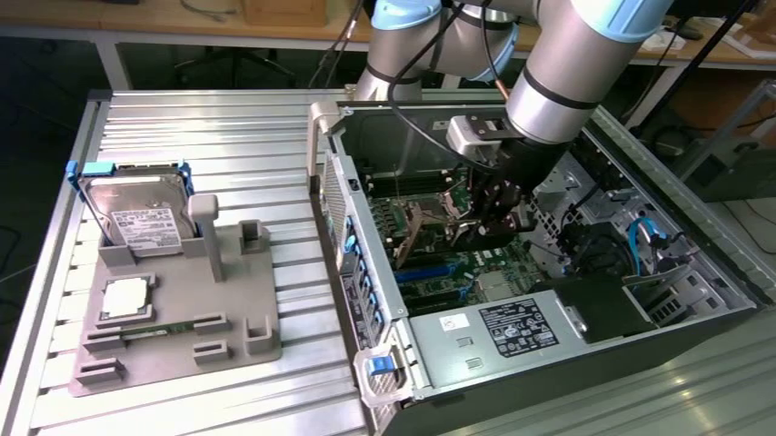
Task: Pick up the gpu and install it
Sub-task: 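Insert the gpu into the slot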
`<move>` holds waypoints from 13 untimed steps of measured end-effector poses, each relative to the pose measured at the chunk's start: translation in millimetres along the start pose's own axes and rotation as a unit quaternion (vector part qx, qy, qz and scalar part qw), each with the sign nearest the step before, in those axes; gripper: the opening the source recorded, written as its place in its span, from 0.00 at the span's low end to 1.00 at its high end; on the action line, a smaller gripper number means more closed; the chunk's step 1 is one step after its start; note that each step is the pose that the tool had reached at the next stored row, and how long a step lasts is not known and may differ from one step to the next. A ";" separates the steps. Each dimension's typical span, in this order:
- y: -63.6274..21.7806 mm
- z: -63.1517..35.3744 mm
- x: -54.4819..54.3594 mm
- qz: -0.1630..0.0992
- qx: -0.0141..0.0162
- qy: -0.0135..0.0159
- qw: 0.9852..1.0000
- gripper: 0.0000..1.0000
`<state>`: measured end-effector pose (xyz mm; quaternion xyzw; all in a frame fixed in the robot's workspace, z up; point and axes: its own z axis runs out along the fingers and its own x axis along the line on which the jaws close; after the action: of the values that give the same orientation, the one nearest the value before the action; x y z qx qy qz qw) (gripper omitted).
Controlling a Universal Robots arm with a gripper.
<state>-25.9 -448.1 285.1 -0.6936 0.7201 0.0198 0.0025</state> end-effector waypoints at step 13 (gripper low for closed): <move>0.0 0.0 0.0 0.000 0.000 0.000 1.000 0.27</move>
<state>-25.9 -448.1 285.1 -0.6936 0.7201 0.0198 0.0025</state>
